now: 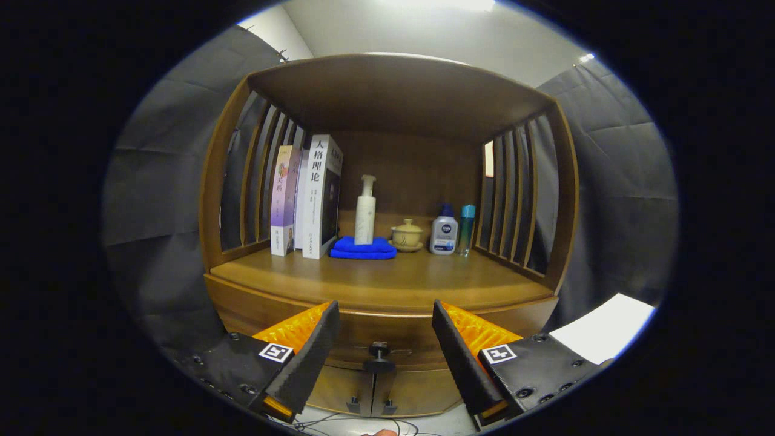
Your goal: Pull open the drawer, take out the items inside it, and place them on the countertop above the cabinet.
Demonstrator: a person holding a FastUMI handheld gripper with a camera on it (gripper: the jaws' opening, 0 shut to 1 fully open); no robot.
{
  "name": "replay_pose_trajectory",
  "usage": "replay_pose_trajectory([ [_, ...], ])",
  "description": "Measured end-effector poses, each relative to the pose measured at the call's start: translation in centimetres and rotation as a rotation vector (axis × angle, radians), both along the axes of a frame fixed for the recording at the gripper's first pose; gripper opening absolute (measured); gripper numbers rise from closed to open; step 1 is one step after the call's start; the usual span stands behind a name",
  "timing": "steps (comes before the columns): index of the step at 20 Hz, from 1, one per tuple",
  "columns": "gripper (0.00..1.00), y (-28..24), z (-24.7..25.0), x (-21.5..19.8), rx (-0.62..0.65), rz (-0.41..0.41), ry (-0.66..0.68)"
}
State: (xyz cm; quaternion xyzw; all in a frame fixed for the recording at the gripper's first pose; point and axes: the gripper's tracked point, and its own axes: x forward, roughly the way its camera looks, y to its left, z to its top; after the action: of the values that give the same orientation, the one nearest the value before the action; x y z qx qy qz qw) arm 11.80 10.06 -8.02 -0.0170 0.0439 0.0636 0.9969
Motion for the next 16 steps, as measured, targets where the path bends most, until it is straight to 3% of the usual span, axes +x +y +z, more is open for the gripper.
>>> replay_pose_trajectory([
  [16,0.96,1.9,-10.9,3.2,0.001,0.026,0.194],
])
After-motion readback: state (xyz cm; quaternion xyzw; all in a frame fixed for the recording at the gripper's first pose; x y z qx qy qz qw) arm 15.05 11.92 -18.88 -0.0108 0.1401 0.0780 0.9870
